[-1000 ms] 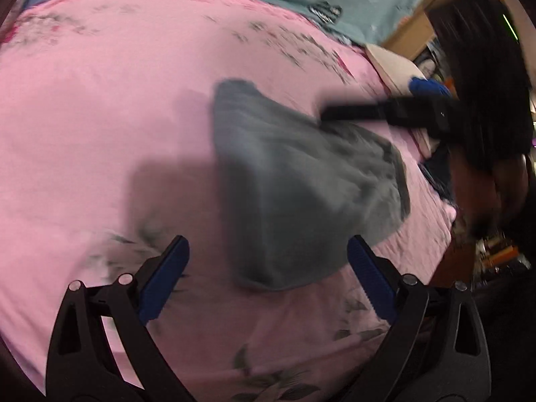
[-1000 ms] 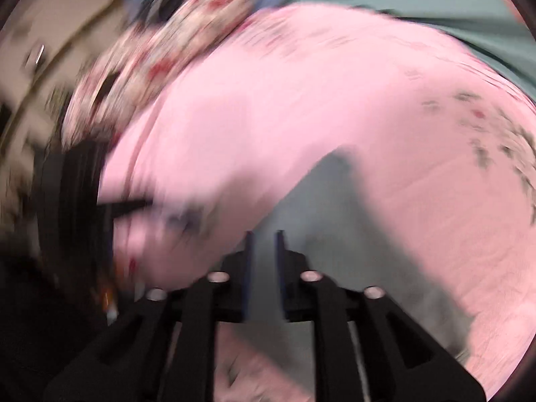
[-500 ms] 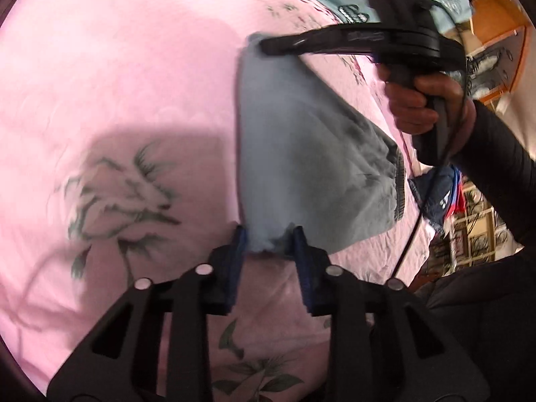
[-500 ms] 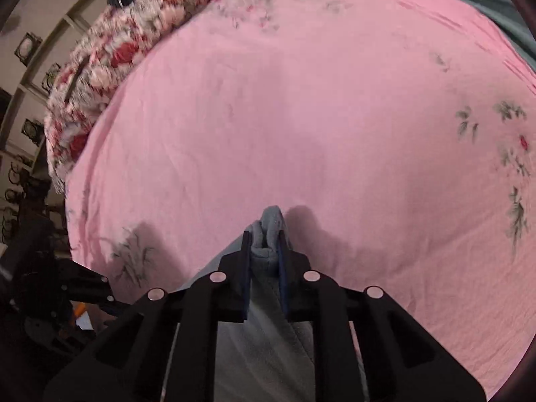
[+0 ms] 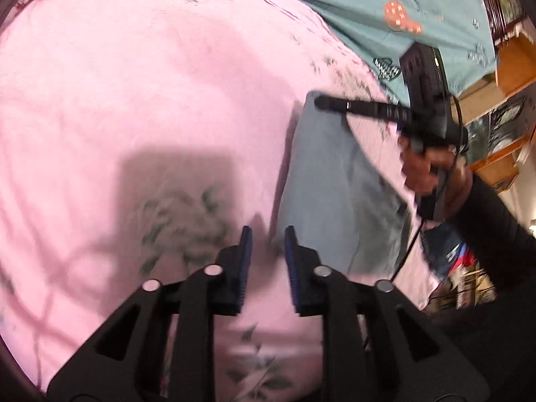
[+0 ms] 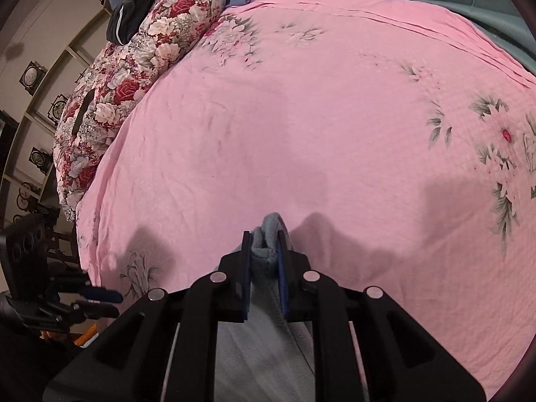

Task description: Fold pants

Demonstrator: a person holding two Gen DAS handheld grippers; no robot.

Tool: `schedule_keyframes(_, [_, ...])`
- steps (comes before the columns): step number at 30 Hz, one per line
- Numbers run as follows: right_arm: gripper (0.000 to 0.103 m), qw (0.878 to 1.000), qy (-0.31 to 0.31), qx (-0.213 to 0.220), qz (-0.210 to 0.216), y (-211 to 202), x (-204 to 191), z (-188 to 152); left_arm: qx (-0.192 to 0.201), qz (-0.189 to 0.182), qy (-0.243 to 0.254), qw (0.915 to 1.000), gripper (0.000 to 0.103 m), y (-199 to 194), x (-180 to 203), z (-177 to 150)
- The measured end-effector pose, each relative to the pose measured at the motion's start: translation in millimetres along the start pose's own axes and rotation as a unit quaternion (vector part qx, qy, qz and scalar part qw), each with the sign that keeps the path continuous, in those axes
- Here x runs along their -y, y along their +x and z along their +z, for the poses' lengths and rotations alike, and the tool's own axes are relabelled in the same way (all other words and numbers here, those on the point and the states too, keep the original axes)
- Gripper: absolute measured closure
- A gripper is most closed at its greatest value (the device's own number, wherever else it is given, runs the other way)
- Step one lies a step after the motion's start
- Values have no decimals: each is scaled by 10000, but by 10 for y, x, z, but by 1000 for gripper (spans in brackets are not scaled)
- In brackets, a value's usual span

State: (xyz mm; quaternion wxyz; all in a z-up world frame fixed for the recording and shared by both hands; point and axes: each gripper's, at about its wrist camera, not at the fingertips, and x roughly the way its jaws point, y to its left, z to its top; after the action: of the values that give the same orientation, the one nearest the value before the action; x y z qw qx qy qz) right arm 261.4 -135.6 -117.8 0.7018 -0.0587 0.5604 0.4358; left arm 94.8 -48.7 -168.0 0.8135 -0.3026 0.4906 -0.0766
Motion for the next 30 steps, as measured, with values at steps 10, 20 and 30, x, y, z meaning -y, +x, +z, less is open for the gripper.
schedule_keyframes(10, [90, 9997, 153, 194, -20, -102, 122, -20, -799, 509, 461, 9944, 83, 285, 136, -223])
schedule_keyframes(20, [70, 9963, 420, 714, -219, -603, 166, -79, 95, 467, 1144, 9923, 45, -98, 582, 214])
schedule_keyframes(30, [70, 9915, 1167, 538, 216, -1042, 232, -1392, -750, 602, 2383, 9664, 33, 1052, 1131, 157])
